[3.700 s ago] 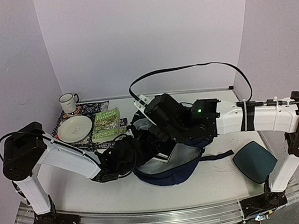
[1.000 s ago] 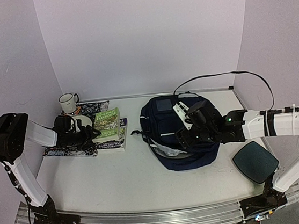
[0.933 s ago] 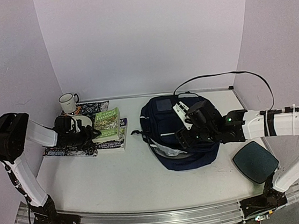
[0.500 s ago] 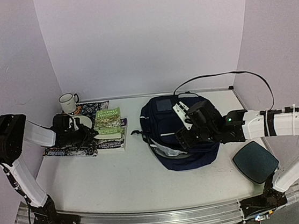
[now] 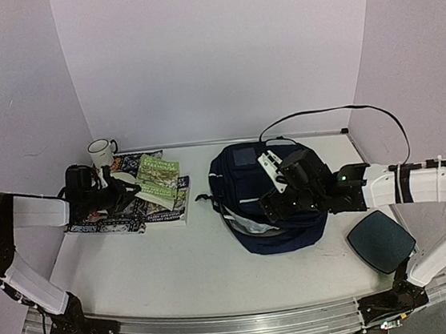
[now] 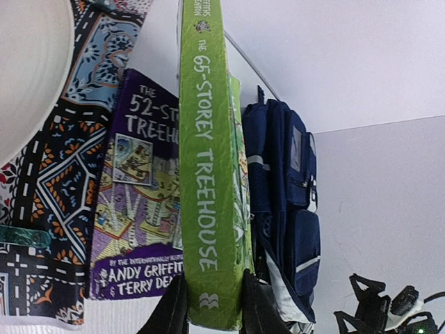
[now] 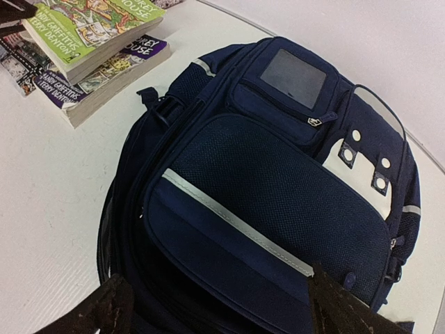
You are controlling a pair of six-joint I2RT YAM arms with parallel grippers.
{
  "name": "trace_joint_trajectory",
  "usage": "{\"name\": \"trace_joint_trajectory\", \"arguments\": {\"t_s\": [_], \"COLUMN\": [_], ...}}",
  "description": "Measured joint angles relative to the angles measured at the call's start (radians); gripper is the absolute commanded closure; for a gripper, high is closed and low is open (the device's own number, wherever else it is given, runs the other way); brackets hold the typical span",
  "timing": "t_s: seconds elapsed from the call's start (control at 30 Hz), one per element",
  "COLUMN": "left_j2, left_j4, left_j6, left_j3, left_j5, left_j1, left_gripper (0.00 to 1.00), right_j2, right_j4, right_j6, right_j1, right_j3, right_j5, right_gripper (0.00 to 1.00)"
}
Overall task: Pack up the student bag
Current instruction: Pick up the book from the book, then pass from the left arm to the right
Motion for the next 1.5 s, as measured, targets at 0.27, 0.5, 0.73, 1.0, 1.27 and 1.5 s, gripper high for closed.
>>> {"name": "trace_joint_trajectory", "arguments": {"t_s": [0.27, 0.5, 0.73, 1.0, 1.27, 1.5], "left_j2": [-0.165, -0.211, -0.214, -0.213, -0.199, -0.191], "left_j4": [-0.009, -0.009, 0.021, 0.133, 0.278, 0.364], "left_j6": [-0.029, -0.043, -0.066, -0.107, -0.152, -0.188], "left_j3": [-0.015, -0.015, -0.015, -0.011, 0.002, 0.001], "left_j5": [0.032, 0.042, 0.037, 0.035, 0.031, 0.019], "left_j1": [-0.062, -0.164, -0.268, -0.352, -0.443, -0.469], "left_gripper": [1.0, 1.0, 1.0, 1.0, 1.0, 1.0], "right_j2": [0.0, 0.005, 0.048, 0.167, 0.303, 0.341], "right_j4": [0.0, 0.077, 0.266, 0.501, 0.774, 0.962], "right_j6": [0.024, 0.165, 0.392, 0.639, 0.861, 0.974], "right_j1": [-0.022, -0.11, -0.152, -0.207, -0.264, -0.29], "right_j3": [0.046, 0.088, 0.077, 0.053, 0.033, 0.018], "right_j5": [-0.065, -0.234, -0.394, -0.535, -0.707, -0.818], "right_gripper": [0.02, 0.02, 0.02, 0.02, 0.02, 0.02]}}
